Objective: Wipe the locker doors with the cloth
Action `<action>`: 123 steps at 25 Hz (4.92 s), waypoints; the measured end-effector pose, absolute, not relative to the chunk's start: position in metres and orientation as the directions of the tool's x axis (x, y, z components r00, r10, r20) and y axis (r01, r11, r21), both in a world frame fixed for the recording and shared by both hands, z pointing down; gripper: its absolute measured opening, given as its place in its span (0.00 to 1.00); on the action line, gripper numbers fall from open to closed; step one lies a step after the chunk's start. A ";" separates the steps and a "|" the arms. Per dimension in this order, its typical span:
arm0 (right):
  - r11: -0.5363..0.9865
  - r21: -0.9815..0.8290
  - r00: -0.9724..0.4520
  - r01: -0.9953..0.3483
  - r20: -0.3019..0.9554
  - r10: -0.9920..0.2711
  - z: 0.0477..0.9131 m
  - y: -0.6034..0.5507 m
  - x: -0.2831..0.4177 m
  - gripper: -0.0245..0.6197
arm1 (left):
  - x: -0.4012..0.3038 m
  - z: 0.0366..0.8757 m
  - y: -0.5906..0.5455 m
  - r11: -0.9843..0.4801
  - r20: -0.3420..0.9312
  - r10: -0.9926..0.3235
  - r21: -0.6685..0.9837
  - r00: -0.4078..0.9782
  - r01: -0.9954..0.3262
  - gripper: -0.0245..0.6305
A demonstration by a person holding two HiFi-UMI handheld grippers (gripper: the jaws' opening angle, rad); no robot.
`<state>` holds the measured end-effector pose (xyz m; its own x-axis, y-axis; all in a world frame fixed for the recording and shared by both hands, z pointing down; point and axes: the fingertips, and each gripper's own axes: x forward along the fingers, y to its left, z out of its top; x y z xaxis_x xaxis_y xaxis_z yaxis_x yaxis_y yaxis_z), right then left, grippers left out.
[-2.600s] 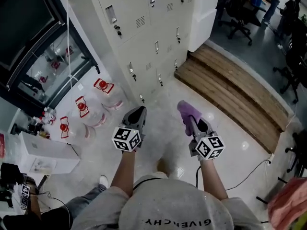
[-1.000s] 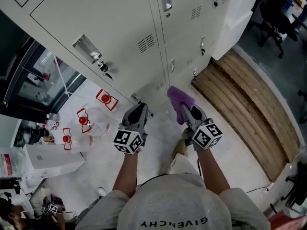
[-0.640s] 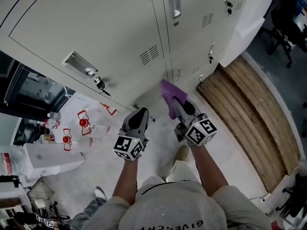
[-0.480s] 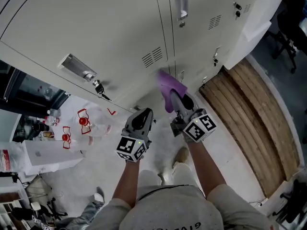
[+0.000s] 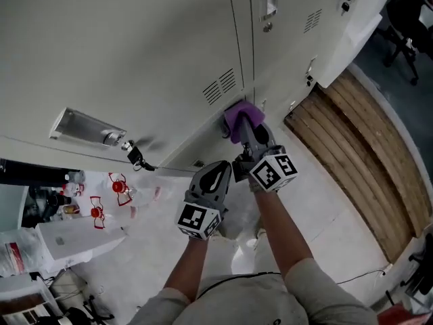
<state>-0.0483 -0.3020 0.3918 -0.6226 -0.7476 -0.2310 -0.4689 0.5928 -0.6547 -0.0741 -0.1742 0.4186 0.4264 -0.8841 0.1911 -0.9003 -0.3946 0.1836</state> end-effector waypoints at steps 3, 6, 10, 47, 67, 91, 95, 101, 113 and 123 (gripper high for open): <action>0.553 -0.661 -0.582 -0.508 -0.210 -0.786 0.404 -0.308 -0.048 0.12 | -0.078 0.429 -0.177 -0.442 0.215 -0.854 0.184 0.475 -0.878 0.07; 0.528 -0.643 -0.583 -0.555 -0.152 -0.798 0.432 -0.309 -0.046 0.12 | -0.080 0.434 -0.183 -0.479 0.215 -0.832 0.188 0.512 -0.858 0.07; 0.480 -0.665 -0.574 -0.572 -0.094 -0.813 0.477 -0.309 -0.049 0.12 | -0.080 0.443 -0.186 -0.520 0.203 -0.807 0.202 0.554 -0.830 0.07; 0.205 -0.784 -0.487 -0.585 0.138 -0.862 0.634 -0.289 -0.018 0.12 | -0.073 0.505 -0.147 -0.534 0.209 -0.797 0.196 0.567 -0.823 0.07; 0.848 -0.312 -0.797 -0.429 -0.312 -0.518 0.369 -0.220 -0.118 0.12 | -0.114 0.440 -0.139 -0.556 0.208 -0.809 0.035 0.550 -0.830 0.07; 0.414 -0.720 -0.601 -0.557 0.005 -0.799 0.649 -0.229 -0.116 0.11 | -0.139 0.495 -0.121 -0.575 0.235 -0.788 0.047 0.569 -0.817 0.07; 0.348 -0.759 -0.592 -0.550 0.060 -0.803 0.687 -0.219 -0.121 0.11 | -0.145 0.498 -0.116 -0.570 0.223 -0.796 0.035 0.562 -0.821 0.07; 0.262 -0.785 -0.597 -0.562 0.165 -0.785 0.741 -0.207 -0.131 0.11 | -0.147 0.510 -0.105 -0.576 0.220 -0.796 0.012 0.564 -0.818 0.07; 0.604 -0.542 -0.711 -0.584 -0.017 -0.703 0.582 -0.166 -0.104 0.12 | -0.123 0.470 -0.098 -0.593 0.238 -0.774 0.052 0.587 -0.803 0.07; 0.876 -0.193 -0.800 -0.443 -0.356 -0.483 0.374 -0.147 -0.129 0.12 | -0.144 0.404 -0.092 -0.552 0.194 -0.822 -0.037 0.536 -0.833 0.07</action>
<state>-0.1289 -0.1470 0.3744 -0.7998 -0.4831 -0.3562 -0.4431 0.8756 -0.1925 -0.1445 -0.0925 0.4044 0.5359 -0.8217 0.1939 -0.8330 -0.5521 -0.0373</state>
